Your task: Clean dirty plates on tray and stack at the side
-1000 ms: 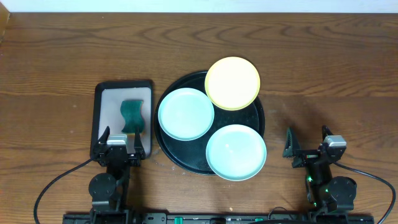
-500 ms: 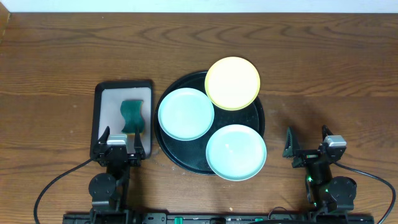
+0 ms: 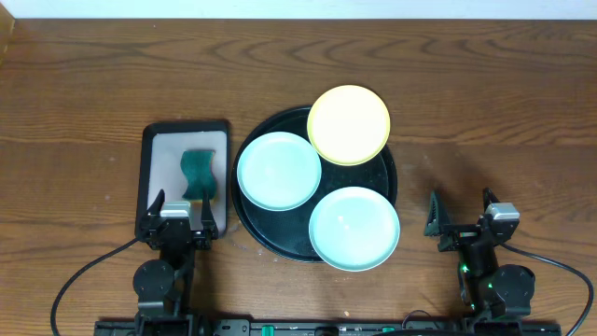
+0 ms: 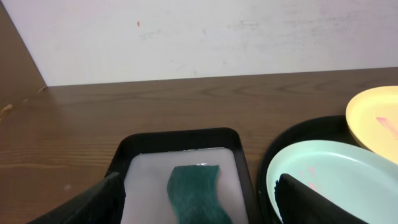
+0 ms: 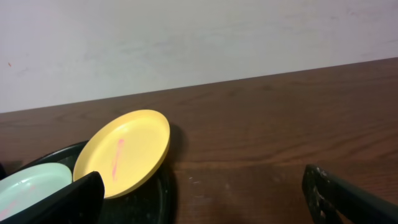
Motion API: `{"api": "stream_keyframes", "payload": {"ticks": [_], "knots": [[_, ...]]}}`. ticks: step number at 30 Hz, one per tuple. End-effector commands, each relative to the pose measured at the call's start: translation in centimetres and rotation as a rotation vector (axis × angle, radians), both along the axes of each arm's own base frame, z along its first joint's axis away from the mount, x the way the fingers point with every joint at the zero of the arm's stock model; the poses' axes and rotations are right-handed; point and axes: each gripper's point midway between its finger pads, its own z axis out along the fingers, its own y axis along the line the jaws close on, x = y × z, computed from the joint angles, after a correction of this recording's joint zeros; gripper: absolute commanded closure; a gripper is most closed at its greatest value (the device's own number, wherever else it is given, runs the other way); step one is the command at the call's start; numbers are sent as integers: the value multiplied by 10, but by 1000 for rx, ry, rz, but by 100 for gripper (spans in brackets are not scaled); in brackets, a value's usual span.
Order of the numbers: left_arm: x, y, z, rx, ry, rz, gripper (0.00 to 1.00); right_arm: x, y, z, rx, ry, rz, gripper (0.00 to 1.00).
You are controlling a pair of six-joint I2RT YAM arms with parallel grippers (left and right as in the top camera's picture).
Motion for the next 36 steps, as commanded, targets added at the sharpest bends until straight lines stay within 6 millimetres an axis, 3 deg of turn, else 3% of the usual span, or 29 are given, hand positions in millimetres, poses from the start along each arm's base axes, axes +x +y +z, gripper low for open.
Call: {"api": "stream_keyframes", "payload": {"ticks": [1,14,20,25,36], "knots": [[0,-1,-16,11,37,-9,23,-1,5,-1,-10,-2,24,1],[1,-2,-17,6,41,-13,23,-1,6,0,21,0,25,1],[0,-2,-15,-131,35,6,22,-1,6,0,20,-1,30,1],[0,-2,-17,-140,58,8,23,-1,9,1,21,-2,44,1],[-1,-2,13,-142,235,20,23,-6,16,25,19,-38,86,1]]}}
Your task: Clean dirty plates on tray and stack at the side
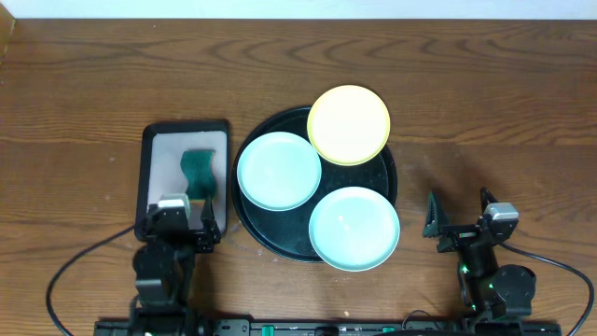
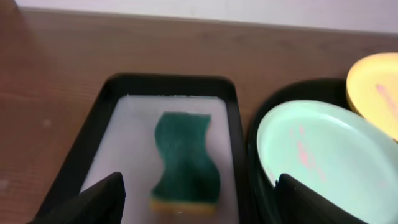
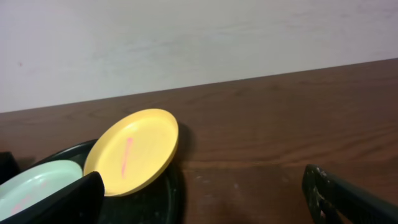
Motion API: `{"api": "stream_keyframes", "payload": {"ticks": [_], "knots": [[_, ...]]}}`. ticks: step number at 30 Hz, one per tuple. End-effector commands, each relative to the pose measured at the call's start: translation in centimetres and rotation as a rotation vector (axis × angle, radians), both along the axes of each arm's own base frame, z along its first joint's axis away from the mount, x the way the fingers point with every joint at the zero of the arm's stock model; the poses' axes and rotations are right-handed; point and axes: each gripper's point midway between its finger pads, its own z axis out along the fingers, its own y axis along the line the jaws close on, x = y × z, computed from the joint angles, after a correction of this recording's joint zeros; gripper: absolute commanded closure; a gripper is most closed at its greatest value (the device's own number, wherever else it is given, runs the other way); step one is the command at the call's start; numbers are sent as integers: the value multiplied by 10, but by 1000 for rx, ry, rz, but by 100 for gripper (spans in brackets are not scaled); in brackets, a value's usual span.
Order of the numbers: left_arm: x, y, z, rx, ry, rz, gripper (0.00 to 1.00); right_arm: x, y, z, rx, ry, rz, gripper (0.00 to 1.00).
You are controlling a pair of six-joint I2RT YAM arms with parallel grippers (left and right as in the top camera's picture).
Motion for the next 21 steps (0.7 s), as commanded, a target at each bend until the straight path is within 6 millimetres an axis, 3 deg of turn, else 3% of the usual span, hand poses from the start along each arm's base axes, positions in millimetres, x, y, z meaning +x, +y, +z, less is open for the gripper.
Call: {"api": "stream_keyframes", "payload": {"ticks": [1,12,21], "knots": [[4,-1,37,-11,7,-4,22,-4,10,23,9,-37,54,1],[16,-1,89,-19,285,-4,22,8,22,69,-28,83,124,1],[21,-13,109,-68,534,-61,22,54,42,93,7,330,238,1]]}}
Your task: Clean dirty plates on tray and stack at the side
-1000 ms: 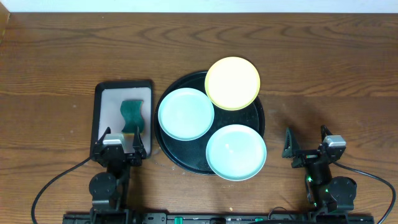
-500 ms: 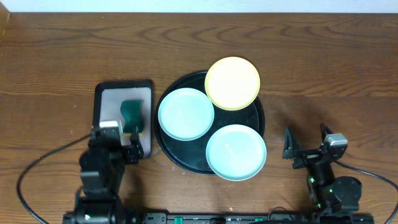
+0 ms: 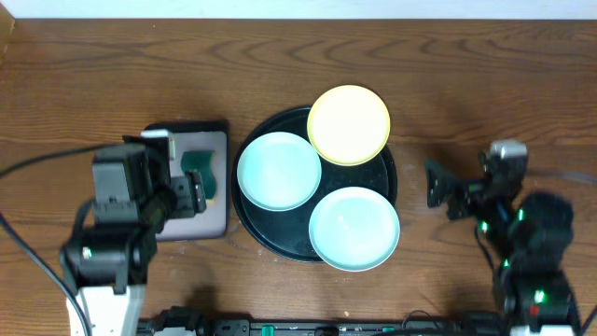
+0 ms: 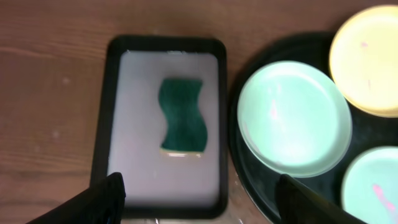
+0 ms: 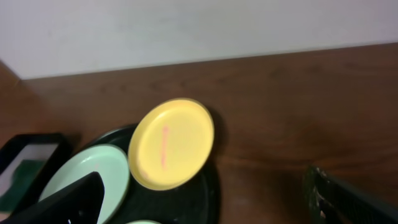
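A round black tray (image 3: 244, 213) carries three plates: a yellow plate (image 3: 349, 124) at the back, a mint plate (image 3: 279, 171) at the left and a second mint plate (image 3: 354, 228) at the front right. Pink smears show on the yellow plate (image 5: 172, 143) and the left mint plate (image 4: 292, 118). A green sponge (image 4: 182, 115) lies in a small rectangular black tray (image 4: 106, 112). My left gripper (image 4: 199, 205) hangs open high above that tray, looking straight down. My right gripper (image 5: 202, 205) is open above bare wood to the right of the round tray.
Brown wooden table (image 3: 485, 75) runs all round, with a white wall behind it in the right wrist view. In the overhead view the left arm covers the sponge tray's left side. Cables trail from both arms toward the front edge.
Both arms have risen from the table's front edge. The left gripper now looks straight down on the sponge tray from higher up. The right gripper is farther back, right of the round tray. Both remain open.
Both grippers first sat low at the front edge, open, facing the wall. Then the left one was tilted down over the sponge tray while the right had barely shifted. Now both are lifted off the front edge. Plates and sponge have not moved.
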Motion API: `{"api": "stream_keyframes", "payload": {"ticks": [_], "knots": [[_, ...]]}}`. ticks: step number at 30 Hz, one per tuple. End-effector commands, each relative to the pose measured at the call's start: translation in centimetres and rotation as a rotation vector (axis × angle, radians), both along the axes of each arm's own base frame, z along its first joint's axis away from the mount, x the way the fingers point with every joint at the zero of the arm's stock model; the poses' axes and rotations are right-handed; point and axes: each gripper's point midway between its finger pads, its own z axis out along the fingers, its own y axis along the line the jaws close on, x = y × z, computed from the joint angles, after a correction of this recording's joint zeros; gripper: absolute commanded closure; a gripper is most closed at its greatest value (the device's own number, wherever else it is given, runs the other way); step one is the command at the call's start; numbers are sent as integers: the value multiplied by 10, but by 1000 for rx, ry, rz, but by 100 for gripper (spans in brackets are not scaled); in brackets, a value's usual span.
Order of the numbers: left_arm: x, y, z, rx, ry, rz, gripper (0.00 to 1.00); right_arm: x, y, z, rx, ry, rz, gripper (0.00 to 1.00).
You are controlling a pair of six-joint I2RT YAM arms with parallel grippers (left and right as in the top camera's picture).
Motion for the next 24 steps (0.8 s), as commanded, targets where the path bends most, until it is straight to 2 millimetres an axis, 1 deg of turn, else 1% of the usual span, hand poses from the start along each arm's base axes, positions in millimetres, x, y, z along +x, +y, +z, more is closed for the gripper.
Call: {"api": "stream_keyframes", "payload": {"ticks": [1,5,9,11,14,15,16,20,24], "knots": [[9,-10,16,-54,23,-33,23,16,18,17,19,50,94,1],[18,-25,18,-127,56,-86,23,36,22,16,33,206,115,1],[23,-26,9,-132,88,-86,22,53,23,7,37,350,113,1],[25,-26,6,-133,101,-85,23,62,26,2,45,386,123,1],[26,-26,2,-134,117,-84,22,72,27,-10,49,414,126,1],[27,-26,1,-134,119,-84,2,76,27,-12,51,415,127,1],[27,-26,1,-134,121,-84,1,77,29,-15,61,423,131,1],[29,-26,1,-134,116,-84,1,77,44,-21,114,452,208,1],[29,-22,1,-118,116,-73,1,75,67,-31,106,482,268,1]]}}
